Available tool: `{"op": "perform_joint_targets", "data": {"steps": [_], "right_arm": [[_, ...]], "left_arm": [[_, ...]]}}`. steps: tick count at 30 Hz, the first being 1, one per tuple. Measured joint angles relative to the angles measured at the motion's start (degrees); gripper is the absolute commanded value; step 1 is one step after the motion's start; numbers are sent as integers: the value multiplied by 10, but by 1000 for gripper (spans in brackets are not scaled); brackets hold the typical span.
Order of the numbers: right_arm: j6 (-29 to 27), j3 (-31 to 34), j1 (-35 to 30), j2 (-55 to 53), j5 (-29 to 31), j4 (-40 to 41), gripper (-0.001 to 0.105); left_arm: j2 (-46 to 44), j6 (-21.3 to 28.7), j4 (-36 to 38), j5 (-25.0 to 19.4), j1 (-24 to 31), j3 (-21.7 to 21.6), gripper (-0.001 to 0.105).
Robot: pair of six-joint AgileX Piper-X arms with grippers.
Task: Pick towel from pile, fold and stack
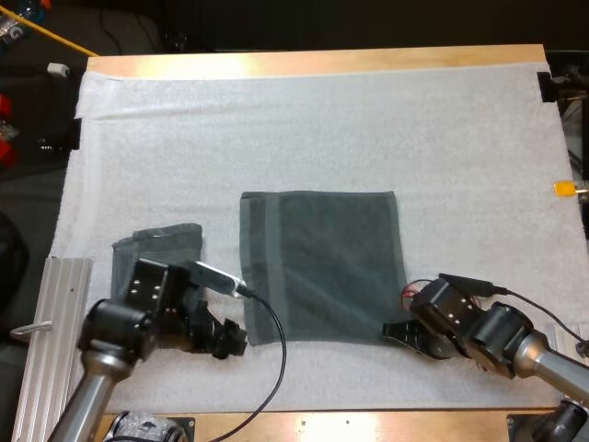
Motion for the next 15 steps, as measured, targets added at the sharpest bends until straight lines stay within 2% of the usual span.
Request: {"op": "perform_joint_targets", "data": {"steps": [3, 6, 12, 15], "right_arm": [[-1, 0, 0, 0, 0, 0, 0], [-1, 0, 0, 0, 0, 0, 0], [-1, 0, 0, 0, 0, 0, 0], [-1, 0, 0, 0, 0, 0, 0]], "left_arm": [[25, 3, -28, 1, -32, 29, 62], [45, 2, -67, -4, -75, 40, 59], [97, 3, -131, -98, -167, 39, 59], [137, 3, -148, -114, -195, 39, 57]]}}
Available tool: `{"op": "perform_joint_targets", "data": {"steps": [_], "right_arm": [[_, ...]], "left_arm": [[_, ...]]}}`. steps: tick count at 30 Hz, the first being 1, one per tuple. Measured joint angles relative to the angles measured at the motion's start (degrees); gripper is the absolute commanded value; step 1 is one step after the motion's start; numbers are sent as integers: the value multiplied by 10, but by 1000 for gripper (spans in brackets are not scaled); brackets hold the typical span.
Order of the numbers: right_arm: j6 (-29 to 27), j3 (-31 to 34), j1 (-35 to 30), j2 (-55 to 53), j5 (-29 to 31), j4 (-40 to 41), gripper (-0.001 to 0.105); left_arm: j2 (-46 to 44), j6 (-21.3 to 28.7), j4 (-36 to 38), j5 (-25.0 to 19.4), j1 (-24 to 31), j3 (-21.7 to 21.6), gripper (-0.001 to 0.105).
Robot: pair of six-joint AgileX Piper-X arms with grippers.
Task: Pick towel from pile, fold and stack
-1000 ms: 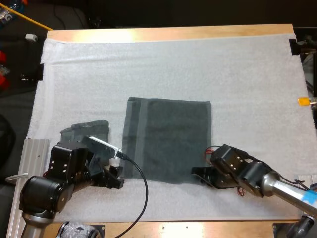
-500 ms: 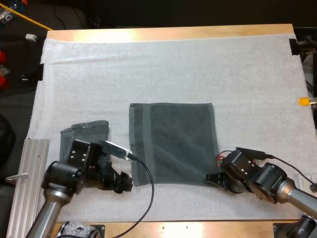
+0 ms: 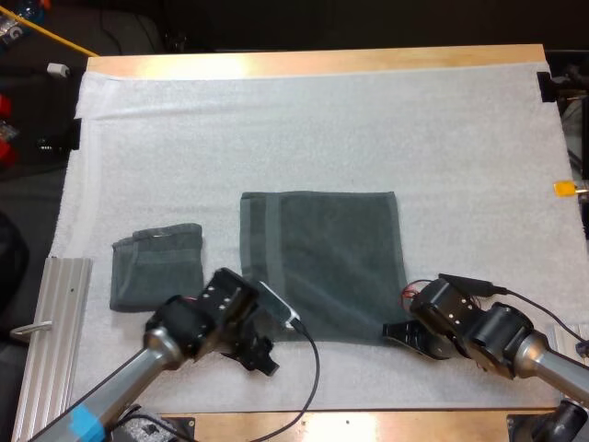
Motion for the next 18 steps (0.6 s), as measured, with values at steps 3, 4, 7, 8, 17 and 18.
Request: {"op": "perform_joint_targets", "data": {"steps": [3, 4, 7, 8, 17, 18], "right_arm": [[0, 0, 0, 0, 0, 0, 0], [0, 0, 0, 0, 0, 0, 0], [0, 0, 0, 0, 0, 0, 0], [0, 0, 0, 0, 0, 0, 0], [0, 0, 0, 0, 0, 1, 0], [0, 0, 0, 0, 0, 1, 0]], "left_arm": [[45, 0, -14, -1, -10, 0, 54], [61, -2, -18, -3, -10, 0, 53], [96, -3, -21, -7, -10, 0, 53], [105, -3, -21, -10, -10, 0, 53], [119, -15, -20, -14, -10, -20, 11], [119, -15, -20, -14, -10, -24, 7]]}}
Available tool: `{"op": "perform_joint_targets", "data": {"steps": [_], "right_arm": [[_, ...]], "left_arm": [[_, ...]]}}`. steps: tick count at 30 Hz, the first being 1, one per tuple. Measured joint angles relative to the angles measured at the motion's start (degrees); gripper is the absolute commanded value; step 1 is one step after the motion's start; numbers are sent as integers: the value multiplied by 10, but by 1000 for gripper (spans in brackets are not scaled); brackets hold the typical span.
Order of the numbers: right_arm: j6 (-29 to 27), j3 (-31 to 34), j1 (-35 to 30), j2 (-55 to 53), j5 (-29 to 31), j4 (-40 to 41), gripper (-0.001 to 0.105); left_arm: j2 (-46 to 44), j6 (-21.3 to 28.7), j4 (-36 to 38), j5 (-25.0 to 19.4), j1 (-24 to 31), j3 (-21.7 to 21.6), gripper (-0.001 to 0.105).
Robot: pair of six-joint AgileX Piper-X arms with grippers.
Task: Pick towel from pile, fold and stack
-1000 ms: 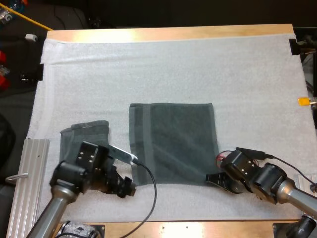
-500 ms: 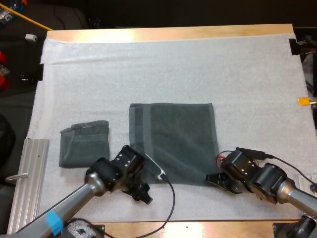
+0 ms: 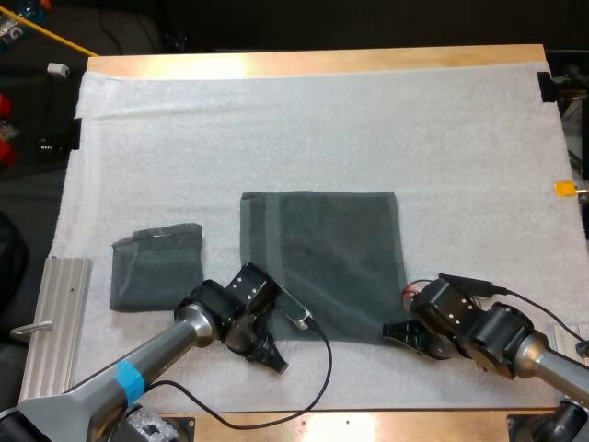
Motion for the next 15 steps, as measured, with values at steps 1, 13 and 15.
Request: {"op": "perform_joint_targets", "data": {"steps": [1, 13, 15], "right_arm": [[0, 0, 0, 0, 0, 0, 0], [-9, 0, 1, -29, 5, 7, 0], [-9, -2, 1, -55, 5, 9, 0]], "left_arm": [[0, 0, 1, 1, 0, -5, 5], [-36, -2, 109, 5, -3, -65, 0], [-62, -2, 141, 5, -19, -73, 0]]}}
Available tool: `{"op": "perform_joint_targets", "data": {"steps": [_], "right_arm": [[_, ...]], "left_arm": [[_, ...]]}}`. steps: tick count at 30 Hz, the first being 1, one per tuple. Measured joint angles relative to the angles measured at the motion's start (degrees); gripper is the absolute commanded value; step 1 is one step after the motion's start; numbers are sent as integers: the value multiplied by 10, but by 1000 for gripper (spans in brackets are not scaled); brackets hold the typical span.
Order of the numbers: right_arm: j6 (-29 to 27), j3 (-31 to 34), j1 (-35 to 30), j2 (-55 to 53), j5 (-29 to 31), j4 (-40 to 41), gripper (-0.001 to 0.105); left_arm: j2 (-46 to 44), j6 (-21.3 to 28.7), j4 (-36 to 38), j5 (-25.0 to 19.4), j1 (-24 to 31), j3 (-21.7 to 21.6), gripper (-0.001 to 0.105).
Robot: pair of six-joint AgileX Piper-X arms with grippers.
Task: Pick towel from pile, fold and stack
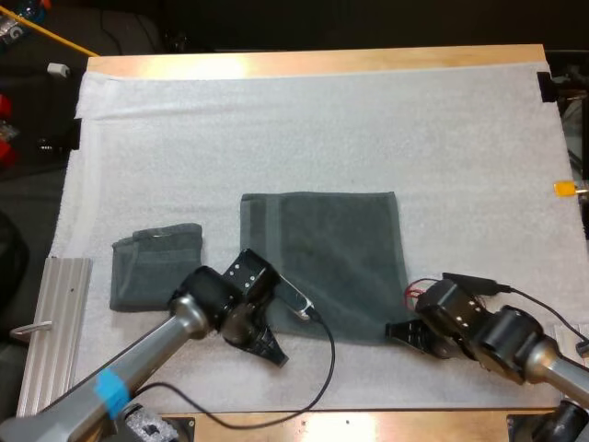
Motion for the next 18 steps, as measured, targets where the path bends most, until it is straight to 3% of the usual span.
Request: {"op": "perform_joint_targets", "data": {"steps": [6, 12, 15, 18], "right_arm": [[11, -3, 6, -70, -18, 36, 0], [71, -3, 42, -104, -36, 61, 0], [100, -3, 47, -101, -36, 52, 0], [110, -3, 36, -88, -33, 10, 0]], "left_arm": [[-87, -46, 50, 2, -99, -1, 0], [-119, -107, 59, 4, -189, -1, 0], [-117, -111, 41, -12, -190, -1, 0], [-112, -112, 7, -38, -159, -1, 0]]}}
